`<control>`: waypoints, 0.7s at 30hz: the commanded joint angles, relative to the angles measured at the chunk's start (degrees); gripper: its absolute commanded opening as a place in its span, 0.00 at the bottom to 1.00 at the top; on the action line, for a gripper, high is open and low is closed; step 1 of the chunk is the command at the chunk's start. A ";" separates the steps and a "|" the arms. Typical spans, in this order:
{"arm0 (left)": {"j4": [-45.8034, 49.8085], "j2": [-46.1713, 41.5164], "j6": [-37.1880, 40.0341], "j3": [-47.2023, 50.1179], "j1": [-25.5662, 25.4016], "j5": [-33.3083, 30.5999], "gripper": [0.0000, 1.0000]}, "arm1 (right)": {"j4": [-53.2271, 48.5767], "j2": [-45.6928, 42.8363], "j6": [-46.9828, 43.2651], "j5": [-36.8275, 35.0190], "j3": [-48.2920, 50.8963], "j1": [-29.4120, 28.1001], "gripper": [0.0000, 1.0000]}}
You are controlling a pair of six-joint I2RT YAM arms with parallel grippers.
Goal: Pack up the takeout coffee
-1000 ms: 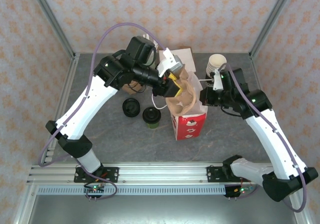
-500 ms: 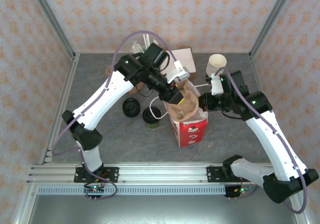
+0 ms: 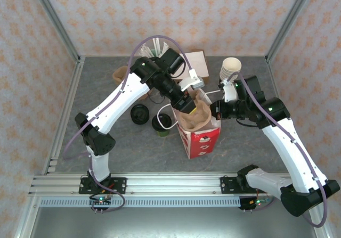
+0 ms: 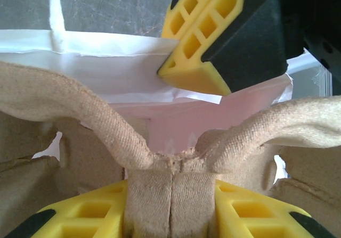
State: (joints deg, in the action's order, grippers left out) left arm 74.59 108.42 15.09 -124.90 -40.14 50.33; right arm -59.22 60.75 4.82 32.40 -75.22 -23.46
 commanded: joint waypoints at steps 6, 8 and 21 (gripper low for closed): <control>1.80 0.65 0.89 -0.56 -0.24 -3.43 0.37 | -1.07 -1.52 -1.67 4.60 0.95 -0.11 0.01; 1.89 0.61 1.02 0.01 -0.29 -3.54 0.37 | -1.07 -1.60 -1.66 5.33 1.21 -0.13 0.01; -0.79 0.65 0.82 5.94 -0.33 -5.51 0.36 | 2.01 -2.41 3.18 -1.15 3.44 -0.05 0.27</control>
State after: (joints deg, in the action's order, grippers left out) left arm 74.72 108.92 15.09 -119.57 -40.14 45.93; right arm -58.74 59.07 6.72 33.98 -72.40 -23.46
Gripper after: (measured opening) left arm 0.367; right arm 0.263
